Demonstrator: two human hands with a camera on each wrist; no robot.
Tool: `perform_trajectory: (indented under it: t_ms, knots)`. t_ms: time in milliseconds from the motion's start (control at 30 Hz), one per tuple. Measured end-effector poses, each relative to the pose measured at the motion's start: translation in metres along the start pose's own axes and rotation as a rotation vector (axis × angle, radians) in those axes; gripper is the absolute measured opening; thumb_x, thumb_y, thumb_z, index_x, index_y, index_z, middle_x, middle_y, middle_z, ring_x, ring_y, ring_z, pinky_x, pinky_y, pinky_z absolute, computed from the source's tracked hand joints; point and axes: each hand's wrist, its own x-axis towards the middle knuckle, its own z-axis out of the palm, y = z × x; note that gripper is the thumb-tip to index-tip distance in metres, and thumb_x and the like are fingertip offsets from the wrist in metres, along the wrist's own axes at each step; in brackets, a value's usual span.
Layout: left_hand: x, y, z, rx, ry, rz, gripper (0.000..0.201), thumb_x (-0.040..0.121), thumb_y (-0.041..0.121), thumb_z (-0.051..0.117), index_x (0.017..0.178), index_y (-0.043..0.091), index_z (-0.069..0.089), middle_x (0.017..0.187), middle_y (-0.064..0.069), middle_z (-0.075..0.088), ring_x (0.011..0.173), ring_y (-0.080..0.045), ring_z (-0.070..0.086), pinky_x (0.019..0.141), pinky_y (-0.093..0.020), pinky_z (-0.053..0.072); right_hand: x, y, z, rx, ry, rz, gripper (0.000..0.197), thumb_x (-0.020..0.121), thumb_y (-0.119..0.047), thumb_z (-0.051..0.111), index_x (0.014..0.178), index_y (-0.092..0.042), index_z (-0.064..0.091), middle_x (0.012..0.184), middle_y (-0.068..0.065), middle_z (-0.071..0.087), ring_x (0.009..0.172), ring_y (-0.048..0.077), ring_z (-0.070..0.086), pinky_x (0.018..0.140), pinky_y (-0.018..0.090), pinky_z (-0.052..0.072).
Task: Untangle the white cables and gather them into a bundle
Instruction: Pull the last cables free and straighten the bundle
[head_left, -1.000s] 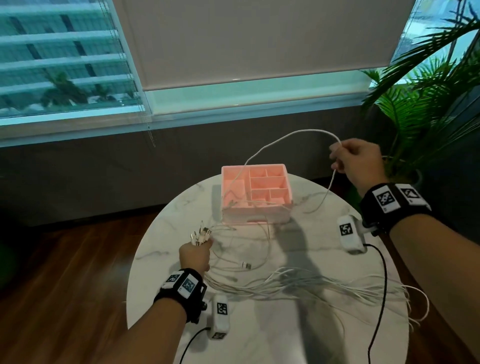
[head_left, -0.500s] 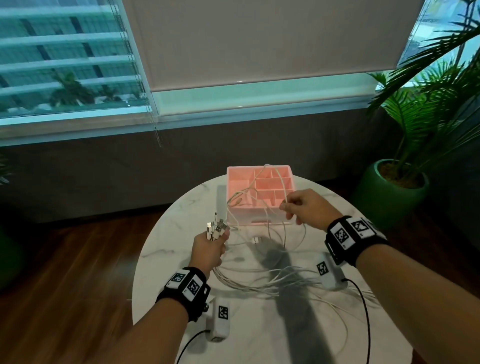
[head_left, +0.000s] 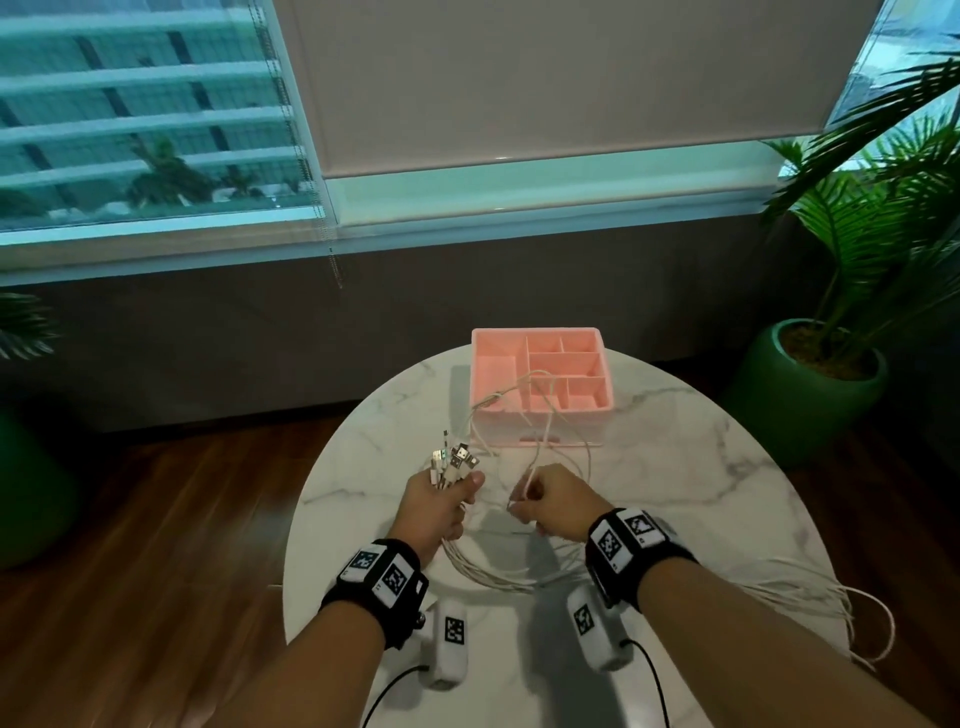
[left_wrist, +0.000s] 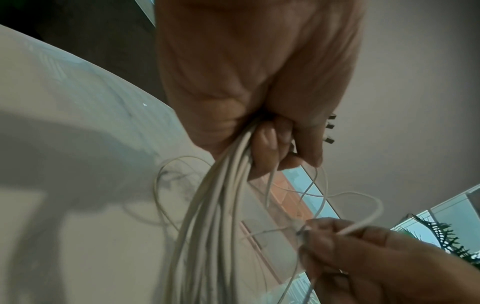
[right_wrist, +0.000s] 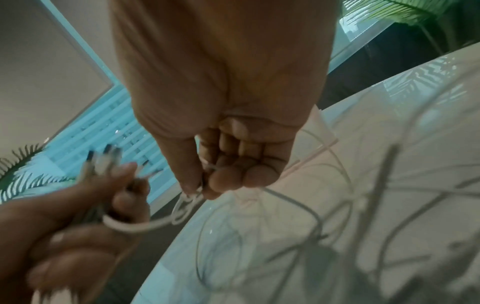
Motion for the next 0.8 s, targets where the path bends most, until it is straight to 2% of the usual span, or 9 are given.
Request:
perform_trajectory:
  t_ms: [100, 233, 300, 400, 467, 533, 600, 700, 800]
  knots:
    - [0.003, -0.003, -0.007, -0.011, 0.043, 0.0, 0.019, 0.09, 0.006, 0.074, 0.086, 0.012, 0.056, 0.058, 0.003, 0.043, 0.042, -0.008, 0.024, 0.039, -0.018, 0.021, 0.003, -0.009, -0.027, 0.095, 0.142, -0.005, 0.011, 0.09, -0.005, 0.063, 0.082, -0.012, 0.061, 0.062, -0.003, 0.065, 0.045, 0.013, 0.054, 0.046, 0.023, 0.045]
    - [0.005, -0.008, -0.014, -0.017, 0.094, 0.0, 0.02, 0.088, 0.01, 0.078, 0.083, 0.014, 0.058, 0.063, 0.0, 0.034, 0.044, -0.01, 0.023, 0.041, -0.019, 0.02, 0.002, -0.019, -0.086, 0.231, 0.437, -0.026, 0.015, 0.089, 0.001, 0.06, 0.077, -0.008, 0.061, 0.062, 0.006, 0.057, 0.042, 0.014, 0.047, 0.043, 0.023, 0.04]
    - [0.007, -0.011, -0.017, -0.011, 0.123, -0.009, 0.017, 0.087, 0.015, 0.08, 0.085, 0.012, 0.063, 0.063, -0.001, 0.032, 0.045, -0.012, 0.023, 0.042, -0.021, 0.021, -0.001, -0.023, -0.116, 0.313, 0.565, -0.05, 0.019, 0.087, 0.0, 0.058, 0.071, -0.011, 0.059, 0.058, 0.006, 0.052, 0.045, 0.017, 0.044, 0.046, 0.025, 0.037]
    - [0.008, -0.014, -0.019, -0.008, 0.167, -0.017, 0.02, 0.086, 0.02, 0.081, 0.084, 0.012, 0.063, 0.067, -0.003, 0.035, 0.046, -0.013, 0.024, 0.042, -0.021, 0.022, -0.015, -0.034, -0.152, 0.511, 0.722, -0.142, 0.01, 0.076, -0.008, 0.055, 0.067, -0.011, 0.055, 0.05, 0.002, 0.05, 0.043, 0.016, 0.042, 0.045, 0.024, 0.033]
    - [0.01, -0.018, -0.02, -0.007, 0.21, -0.019, 0.022, 0.088, 0.023, 0.079, 0.083, 0.011, 0.062, 0.074, -0.006, 0.038, 0.046, -0.013, 0.025, 0.042, -0.021, 0.023, -0.027, -0.044, -0.172, 0.649, 0.804, -0.207, 0.008, 0.073, -0.013, 0.053, 0.065, -0.013, 0.055, 0.052, 0.003, 0.053, 0.045, 0.018, 0.045, 0.044, 0.024, 0.036]
    - [0.013, -0.019, -0.02, 0.022, 0.258, -0.032, 0.025, 0.088, 0.028, 0.079, 0.085, 0.01, 0.061, 0.078, -0.009, 0.042, 0.047, -0.015, 0.027, 0.043, -0.022, 0.026, -0.035, -0.052, -0.188, 0.784, 0.855, -0.262, 0.013, 0.075, -0.013, 0.051, 0.064, -0.017, 0.056, 0.06, 0.005, 0.056, 0.051, 0.022, 0.048, 0.046, 0.025, 0.039]
    - [0.015, -0.02, -0.019, 0.043, 0.274, -0.048, 0.024, 0.088, 0.028, 0.079, 0.089, 0.01, 0.064, 0.074, -0.008, 0.047, 0.047, -0.016, 0.028, 0.045, -0.023, 0.027, -0.04, -0.061, -0.198, 0.823, 0.898, -0.307, 0.016, 0.075, -0.012, 0.05, 0.063, -0.02, 0.056, 0.062, 0.007, 0.056, 0.052, 0.022, 0.049, 0.047, 0.025, 0.039]
    - [0.015, -0.017, -0.014, 0.044, 0.27, -0.05, 0.011, 0.089, 0.015, 0.077, 0.095, 0.01, 0.07, 0.058, 0.001, 0.04, 0.044, -0.014, 0.026, 0.04, -0.02, 0.025, -0.046, -0.069, -0.194, 0.679, 0.889, -0.33, 0.021, 0.083, -0.005, 0.047, 0.067, -0.017, 0.052, 0.059, 0.008, 0.053, 0.045, 0.02, 0.044, 0.042, 0.023, 0.035]
    - [0.012, -0.013, -0.009, 0.02, 0.231, -0.021, 0.009, 0.092, 0.016, 0.074, 0.093, 0.01, 0.068, 0.062, -0.001, 0.034, 0.044, -0.013, 0.024, 0.04, -0.02, 0.023, -0.048, -0.064, -0.176, 0.503, 0.764, -0.275, 0.02, 0.095, -0.003, 0.046, 0.077, -0.011, 0.052, 0.063, 0.015, 0.058, 0.042, 0.017, 0.045, 0.039, 0.022, 0.036]
